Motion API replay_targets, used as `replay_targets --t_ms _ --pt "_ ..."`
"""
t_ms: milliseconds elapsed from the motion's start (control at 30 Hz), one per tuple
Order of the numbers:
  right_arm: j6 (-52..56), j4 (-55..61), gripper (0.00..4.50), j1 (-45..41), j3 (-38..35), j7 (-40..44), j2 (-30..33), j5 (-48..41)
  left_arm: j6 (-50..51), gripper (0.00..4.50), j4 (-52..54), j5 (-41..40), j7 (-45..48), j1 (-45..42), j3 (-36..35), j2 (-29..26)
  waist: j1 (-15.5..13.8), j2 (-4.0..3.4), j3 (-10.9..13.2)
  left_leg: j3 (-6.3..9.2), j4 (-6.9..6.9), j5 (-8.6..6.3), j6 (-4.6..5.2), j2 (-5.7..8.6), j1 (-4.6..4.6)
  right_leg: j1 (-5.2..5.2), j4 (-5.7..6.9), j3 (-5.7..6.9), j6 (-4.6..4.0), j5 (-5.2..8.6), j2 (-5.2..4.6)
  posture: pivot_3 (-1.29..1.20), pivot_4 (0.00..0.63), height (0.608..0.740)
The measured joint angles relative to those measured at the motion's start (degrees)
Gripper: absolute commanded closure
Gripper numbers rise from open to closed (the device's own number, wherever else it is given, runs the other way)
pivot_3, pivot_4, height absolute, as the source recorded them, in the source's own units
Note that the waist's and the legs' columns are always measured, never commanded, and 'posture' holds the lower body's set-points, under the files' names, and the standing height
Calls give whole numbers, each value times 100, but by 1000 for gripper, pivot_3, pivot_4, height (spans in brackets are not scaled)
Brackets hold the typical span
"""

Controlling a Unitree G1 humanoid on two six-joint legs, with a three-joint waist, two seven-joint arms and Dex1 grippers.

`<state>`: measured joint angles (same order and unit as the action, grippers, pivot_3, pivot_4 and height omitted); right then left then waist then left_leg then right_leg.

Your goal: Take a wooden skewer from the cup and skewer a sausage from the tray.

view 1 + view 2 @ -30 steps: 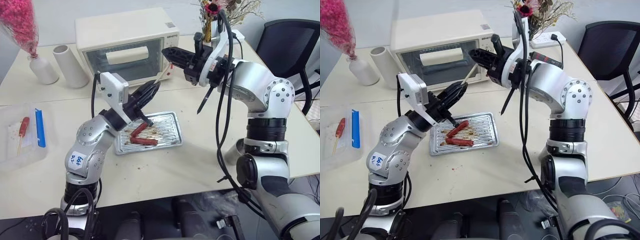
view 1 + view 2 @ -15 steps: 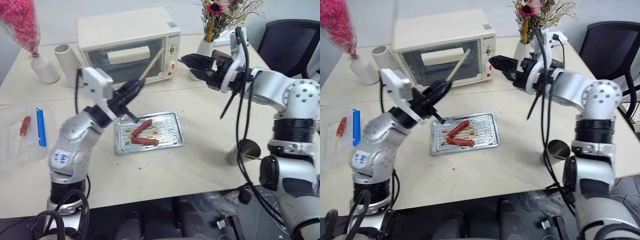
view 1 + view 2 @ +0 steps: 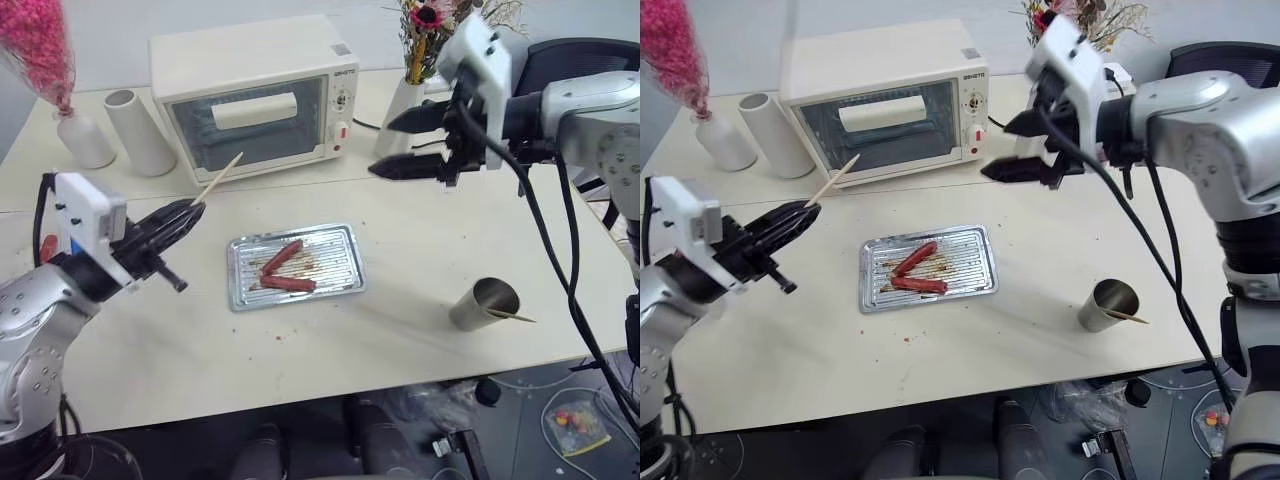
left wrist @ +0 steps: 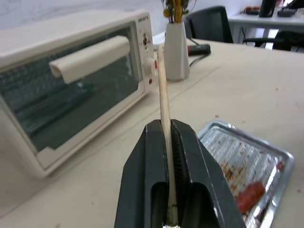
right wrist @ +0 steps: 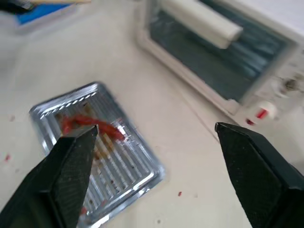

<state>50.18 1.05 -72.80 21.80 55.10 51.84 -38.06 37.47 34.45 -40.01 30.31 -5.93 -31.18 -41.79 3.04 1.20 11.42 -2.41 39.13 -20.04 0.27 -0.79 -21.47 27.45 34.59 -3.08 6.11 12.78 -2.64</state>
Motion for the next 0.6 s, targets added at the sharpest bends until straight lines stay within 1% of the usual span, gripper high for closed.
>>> replay_targets --t_ms 100,200,300,433,533,600 --pt "-73 136 405 -7 242 155 -472 467 129 4500 215 -147 84 465 -488 -177 17 2 -1 -2 0 -1 -4 -4 4 2 8 -1 -11 1 -4 0 150 740" --pt "173 245 405 -1 358 118 -900 669 212 4500 399 -309 212 843 -859 -283 7 2 -1 2 1 0 -12 -6 5 7 19 6 -22 6 -15 0 150 740" --pt "747 340 405 45 324 -147 -1349 700 281 4500 473 -412 363 1217 -1222 -419 6 8 -5 19 1 1 -21 -7 6 5 22 37 -41 16 -55 0 150 740" --pt "1361 334 405 427 342 -610 -1940 791 287 4500 498 -470 477 1350 -1509 -566 -1 14 -9 35 1 3 -26 5 5 3 20 72 -54 23 -78 0 150 740" --pt "1653 339 1036 662 349 -921 -2299 875 282 4500 493 -470 489 1358 -1562 -595 5 15 -9 36 1 4 -28 7 7 0 33 88 -54 23 -84 0 150 740" --pt "1715 343 1675 812 408 -1087 -2457 990 281 4500 489 -470 486 1362 -1561 -595 8 16 -10 38 1 5 -30 7 7 0 42 90 -54 23 -84 0 150 740"
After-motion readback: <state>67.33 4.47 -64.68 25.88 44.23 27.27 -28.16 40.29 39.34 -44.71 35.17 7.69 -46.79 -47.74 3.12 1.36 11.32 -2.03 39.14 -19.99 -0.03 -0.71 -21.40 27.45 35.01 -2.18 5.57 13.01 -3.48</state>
